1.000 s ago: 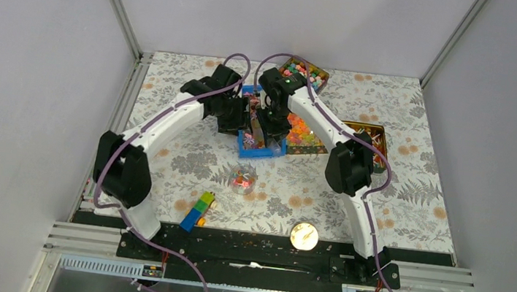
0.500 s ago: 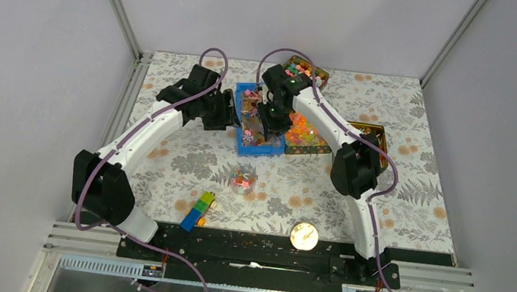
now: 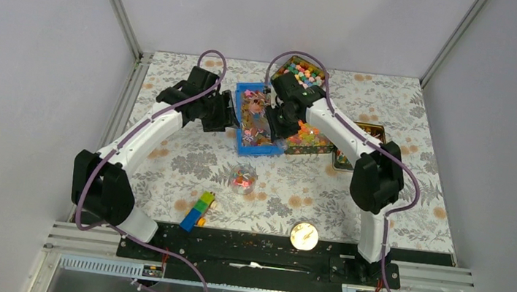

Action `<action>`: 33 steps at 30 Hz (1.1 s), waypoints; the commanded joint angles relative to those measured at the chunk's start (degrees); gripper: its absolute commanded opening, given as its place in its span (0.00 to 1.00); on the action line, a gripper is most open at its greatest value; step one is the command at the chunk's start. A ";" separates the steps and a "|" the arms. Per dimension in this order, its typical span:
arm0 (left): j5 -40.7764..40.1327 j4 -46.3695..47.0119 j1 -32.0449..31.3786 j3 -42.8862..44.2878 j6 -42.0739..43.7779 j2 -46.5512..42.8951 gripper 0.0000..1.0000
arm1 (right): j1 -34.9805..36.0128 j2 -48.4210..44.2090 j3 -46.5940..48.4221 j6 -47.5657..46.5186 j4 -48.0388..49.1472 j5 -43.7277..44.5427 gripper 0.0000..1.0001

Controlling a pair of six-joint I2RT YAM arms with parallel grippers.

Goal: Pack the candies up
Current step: Scoop the fake candies from the storage box.

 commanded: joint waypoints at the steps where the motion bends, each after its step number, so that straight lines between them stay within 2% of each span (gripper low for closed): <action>1: -0.45 2.45 0.32 -0.56 -0.23 -3.08 0.53 | 0.13 -6.53 -4.88 -1.34 4.33 1.69 0.00; 16: -0.48 3.47 0.32 -5.25 -0.90 -6.71 0.53 | 3.58 -16.41 -16.54 -4.18 5.90 6.98 0.00; 33: 0.76 5.22 0.32 -12.46 -2.77 -11.51 0.54 | 8.62 -30.37 -26.24 -5.63 4.84 8.65 0.00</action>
